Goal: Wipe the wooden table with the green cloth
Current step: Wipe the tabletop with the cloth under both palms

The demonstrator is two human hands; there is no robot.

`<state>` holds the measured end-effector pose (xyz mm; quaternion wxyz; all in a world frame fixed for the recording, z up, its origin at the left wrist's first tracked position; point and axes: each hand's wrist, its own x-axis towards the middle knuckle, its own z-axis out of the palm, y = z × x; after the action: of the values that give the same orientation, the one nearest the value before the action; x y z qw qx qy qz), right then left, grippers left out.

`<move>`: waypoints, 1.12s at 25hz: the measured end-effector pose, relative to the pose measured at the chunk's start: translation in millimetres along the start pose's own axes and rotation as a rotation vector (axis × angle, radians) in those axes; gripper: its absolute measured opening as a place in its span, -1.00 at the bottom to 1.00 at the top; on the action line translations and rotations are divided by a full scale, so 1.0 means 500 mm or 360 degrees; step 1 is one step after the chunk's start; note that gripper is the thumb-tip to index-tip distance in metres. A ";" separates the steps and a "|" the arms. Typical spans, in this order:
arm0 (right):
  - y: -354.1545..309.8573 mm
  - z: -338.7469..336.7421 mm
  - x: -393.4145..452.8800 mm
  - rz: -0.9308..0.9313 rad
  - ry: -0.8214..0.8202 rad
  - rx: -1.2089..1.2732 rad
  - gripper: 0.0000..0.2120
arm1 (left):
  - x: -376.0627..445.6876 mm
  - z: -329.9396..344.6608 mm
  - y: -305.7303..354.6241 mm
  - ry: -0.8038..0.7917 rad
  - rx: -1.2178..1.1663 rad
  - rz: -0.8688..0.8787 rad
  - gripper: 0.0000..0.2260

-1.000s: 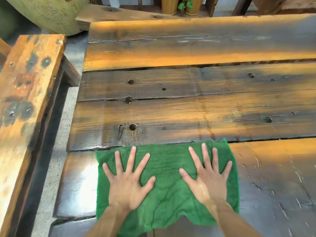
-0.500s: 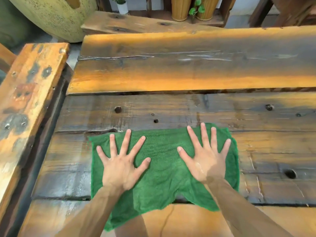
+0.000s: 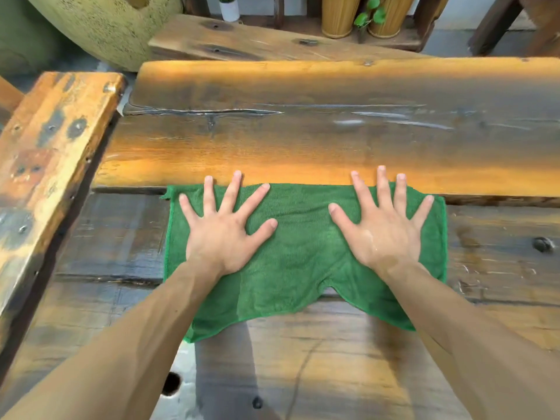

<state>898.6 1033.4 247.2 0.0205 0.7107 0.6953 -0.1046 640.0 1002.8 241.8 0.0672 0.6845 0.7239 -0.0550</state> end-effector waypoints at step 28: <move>-0.028 -0.090 0.734 -0.0137 0.0213 0.0388 -0.30 | 0.803 -0.125 0.016 0.0167 0.0096 0.0069 -0.23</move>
<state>894.2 1403.1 227.9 -0.1168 0.6829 0.7071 -0.1414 625.1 1408.7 234.4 0.0098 0.7036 0.7094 -0.0393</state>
